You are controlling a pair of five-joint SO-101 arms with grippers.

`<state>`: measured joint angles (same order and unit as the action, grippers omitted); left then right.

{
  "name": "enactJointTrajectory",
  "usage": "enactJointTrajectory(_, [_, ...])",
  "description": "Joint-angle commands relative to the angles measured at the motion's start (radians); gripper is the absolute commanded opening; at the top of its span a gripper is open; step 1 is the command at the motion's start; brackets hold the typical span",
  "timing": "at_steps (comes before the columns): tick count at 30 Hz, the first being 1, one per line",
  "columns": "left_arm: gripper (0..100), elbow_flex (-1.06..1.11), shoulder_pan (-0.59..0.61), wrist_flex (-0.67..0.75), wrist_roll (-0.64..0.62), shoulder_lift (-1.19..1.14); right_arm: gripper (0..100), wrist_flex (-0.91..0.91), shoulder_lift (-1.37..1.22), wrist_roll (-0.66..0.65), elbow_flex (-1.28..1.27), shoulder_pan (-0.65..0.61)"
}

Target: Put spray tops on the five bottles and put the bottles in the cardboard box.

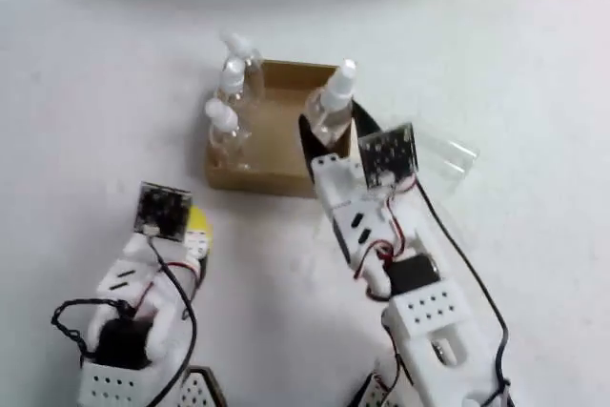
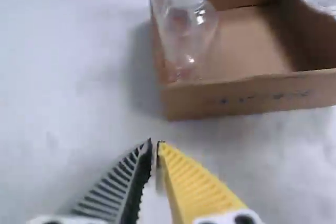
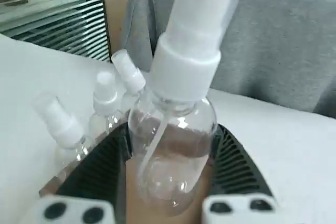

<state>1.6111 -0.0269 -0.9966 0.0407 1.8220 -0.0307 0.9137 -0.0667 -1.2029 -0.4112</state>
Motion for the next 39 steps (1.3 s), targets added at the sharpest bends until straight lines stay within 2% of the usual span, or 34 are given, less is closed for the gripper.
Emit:
enactJointTrajectory(1, [3, 0.049, 0.102, 0.023, 0.012, 0.01, 1.5, -0.065, -0.101, -0.012, 0.126, 0.03])
enactJointTrajectory(22, [3, 0.081, 0.13, 0.012, 0.014, 0.007, 1.5, -0.318, -0.668, -0.011, 0.361, 0.096])
enactJointTrajectory(35, [3, 0.081, 0.13, 0.012, 0.015, 0.007, 1.5, -0.377, -0.915, -0.011, 0.494, 0.096])
enactJointTrajectory(39, [3, 0.081, 0.13, 0.012, 0.086, 0.007, 1.5, -0.377, -0.986, -0.012, 0.54, 0.104])
